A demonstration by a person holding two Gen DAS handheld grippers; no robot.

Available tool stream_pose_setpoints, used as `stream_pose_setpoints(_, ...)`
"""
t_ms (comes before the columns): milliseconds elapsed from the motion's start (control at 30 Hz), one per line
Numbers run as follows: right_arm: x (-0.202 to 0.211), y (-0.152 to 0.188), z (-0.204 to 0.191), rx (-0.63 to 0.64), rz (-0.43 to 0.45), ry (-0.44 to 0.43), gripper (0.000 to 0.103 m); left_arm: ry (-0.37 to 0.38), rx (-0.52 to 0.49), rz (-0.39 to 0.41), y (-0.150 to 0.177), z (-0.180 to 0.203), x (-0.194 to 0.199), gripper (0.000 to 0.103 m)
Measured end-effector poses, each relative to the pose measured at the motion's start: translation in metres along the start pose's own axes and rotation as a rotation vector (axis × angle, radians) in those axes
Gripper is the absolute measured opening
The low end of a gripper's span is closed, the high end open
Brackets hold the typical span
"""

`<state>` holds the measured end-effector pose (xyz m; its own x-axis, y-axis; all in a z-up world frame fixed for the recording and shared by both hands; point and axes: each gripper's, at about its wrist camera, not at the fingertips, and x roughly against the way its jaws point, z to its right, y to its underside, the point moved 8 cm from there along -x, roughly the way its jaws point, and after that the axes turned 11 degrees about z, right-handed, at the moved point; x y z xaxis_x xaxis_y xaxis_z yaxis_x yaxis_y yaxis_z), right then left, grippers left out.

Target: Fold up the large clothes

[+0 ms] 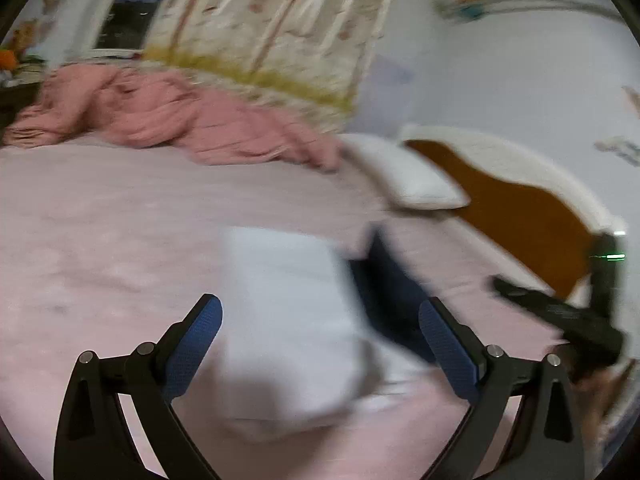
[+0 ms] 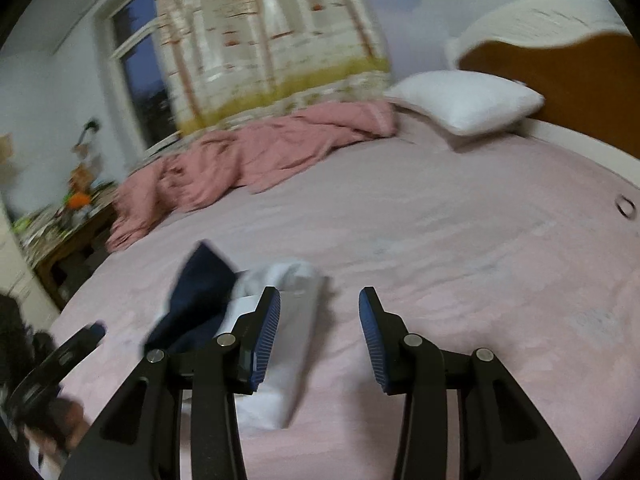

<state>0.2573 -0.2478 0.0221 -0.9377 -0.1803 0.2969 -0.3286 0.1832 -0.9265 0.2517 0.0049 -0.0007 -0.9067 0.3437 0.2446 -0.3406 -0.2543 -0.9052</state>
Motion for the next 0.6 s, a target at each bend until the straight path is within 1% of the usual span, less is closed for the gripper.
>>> stream_pose_setpoints(33, -0.001, 0.000, -0.010, 0.015, -0.003, -0.025, 0.043, -0.040, 0.006, -0.049, 0.006, -0.016, -0.008, 0.098)
stream_pose_setpoints(100, -0.006, 0.003, -0.036, 0.032, -0.022, -0.095, 0.043, -0.080, 0.022, -0.135, 0.023, -0.035, -0.022, 0.098)
stream_pose_setpoints(133, -0.010, 0.006, -0.053, 0.025, -0.041, -0.149, 0.043, -0.113, 0.024, -0.171, 0.034, -0.045, -0.028, 0.098)
stream_pose_setpoints(167, -0.014, 0.010, -0.063, 0.004, -0.058, -0.193, 0.046, -0.112, 0.029, -0.207, 0.046, -0.049, -0.035, 0.099)
stream_pose_setpoints(200, -0.019, 0.016, -0.069, -0.018, -0.078, -0.217, 0.054, -0.086, 0.047, -0.231, 0.054, -0.049, -0.043, 0.099)
stream_pose_setpoints(233, -0.028, 0.025, -0.075, -0.047, -0.117, -0.222, 0.055, -0.062, 0.077, -0.238, 0.061, -0.050, -0.046, 0.099)
stream_pose_setpoints(267, -0.036, 0.033, -0.079, -0.049, -0.151, -0.209, 0.055, -0.044, 0.105, -0.239, 0.066, -0.049, -0.046, 0.099)
stream_pose_setpoints(333, -0.047, 0.042, -0.087, 0.006, -0.167, -0.179, 0.055, -0.015, 0.153, -0.244, 0.069, -0.049, -0.047, 0.099)
stream_pose_setpoints(367, -0.051, 0.046, -0.090, 0.041, -0.175, -0.166, 0.047, -0.014, 0.161, -0.249, 0.067, -0.052, -0.050, 0.099)
stream_pose_setpoints(400, -0.055, 0.047, -0.092, 0.082, -0.174, -0.137, 0.017, -0.011, 0.162, -0.251, 0.067, -0.052, -0.050, 0.099)
stream_pose_setpoints(433, -0.056, 0.045, -0.090, 0.102, -0.156, -0.082, 0.009, 0.000, 0.162, -0.249, 0.067, -0.051, -0.050, 0.099)
stream_pose_setpoints(467, -0.055, 0.041, -0.086, 0.100, -0.139, -0.053, 0.007, 0.019, 0.166, -0.245, 0.067, -0.047, -0.048, 0.099)
stream_pose_setpoints(500, -0.049, 0.034, -0.080, 0.066, -0.101, -0.049, 0.005, 0.041, 0.176, -0.236, 0.065, -0.042, -0.044, 0.098)
stream_pose_setpoints(533, -0.042, 0.030, -0.076, 0.046, -0.080, -0.045, 0.004, 0.061, 0.197, -0.208, 0.062, -0.038, -0.040, 0.098)
stream_pose_setpoints(600, -0.034, 0.024, -0.067, 0.055, -0.053, -0.008, 0.004, 0.104, 0.240, -0.148, 0.051, -0.028, -0.030, 0.098)
